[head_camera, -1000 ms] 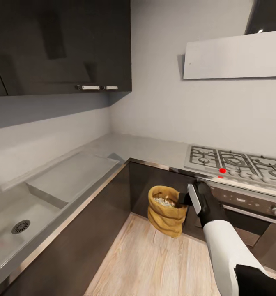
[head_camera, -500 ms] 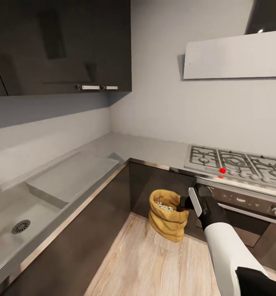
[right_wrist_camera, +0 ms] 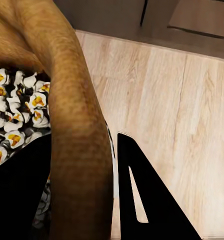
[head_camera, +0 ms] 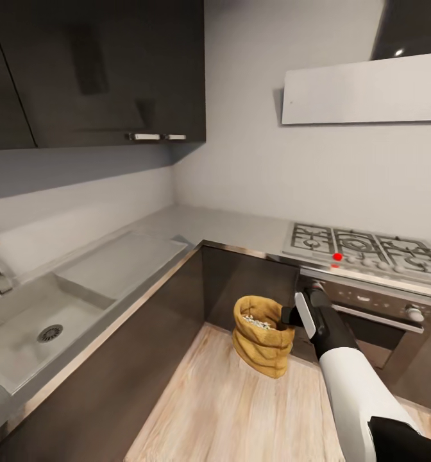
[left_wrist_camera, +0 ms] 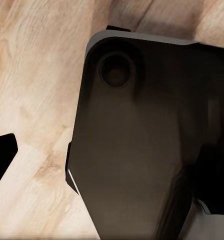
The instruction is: In the kitchen, take the popcorn bag from the countertop, put it into the microwave, and heat it until the popcorn is cooked so the cooked popcorn ends up inside the bag.
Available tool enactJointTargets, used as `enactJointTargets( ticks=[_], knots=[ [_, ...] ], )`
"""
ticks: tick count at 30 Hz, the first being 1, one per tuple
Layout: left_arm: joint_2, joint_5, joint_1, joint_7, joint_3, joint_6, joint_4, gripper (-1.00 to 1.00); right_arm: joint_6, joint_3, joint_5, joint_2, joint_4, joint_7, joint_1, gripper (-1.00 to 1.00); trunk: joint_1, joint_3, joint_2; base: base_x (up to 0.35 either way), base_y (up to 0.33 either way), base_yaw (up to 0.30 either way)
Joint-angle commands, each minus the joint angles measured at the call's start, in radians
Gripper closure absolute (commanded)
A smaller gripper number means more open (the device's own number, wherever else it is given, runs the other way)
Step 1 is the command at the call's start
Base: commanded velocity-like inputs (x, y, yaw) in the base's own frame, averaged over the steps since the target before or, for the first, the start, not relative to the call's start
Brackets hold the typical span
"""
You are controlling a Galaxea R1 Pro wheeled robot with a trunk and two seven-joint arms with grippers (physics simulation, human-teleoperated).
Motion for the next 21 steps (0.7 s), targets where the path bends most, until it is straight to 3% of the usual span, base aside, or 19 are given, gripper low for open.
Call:
enactJointTargets(
  ticks=[1,21],
  knots=[
    [0.0,0.005,0.0,0.001,0.003,-0.002,-0.001,-1.0,0.003,-0.003,-0.006,0.001,-0.001,-0.006,-0.001,1.0,0.0,-0.001,-0.001,-0.335,0.0,0.0],
    [-0.002,0.006,0.0,0.002,0.003,-0.002,0.0,-1.0,0.003,-0.004,0.006,-0.003,0.007,-0.009,0.0,1.0,0.0,-0.001,-0.001,-0.335,0.0,0.0]
  ],
)
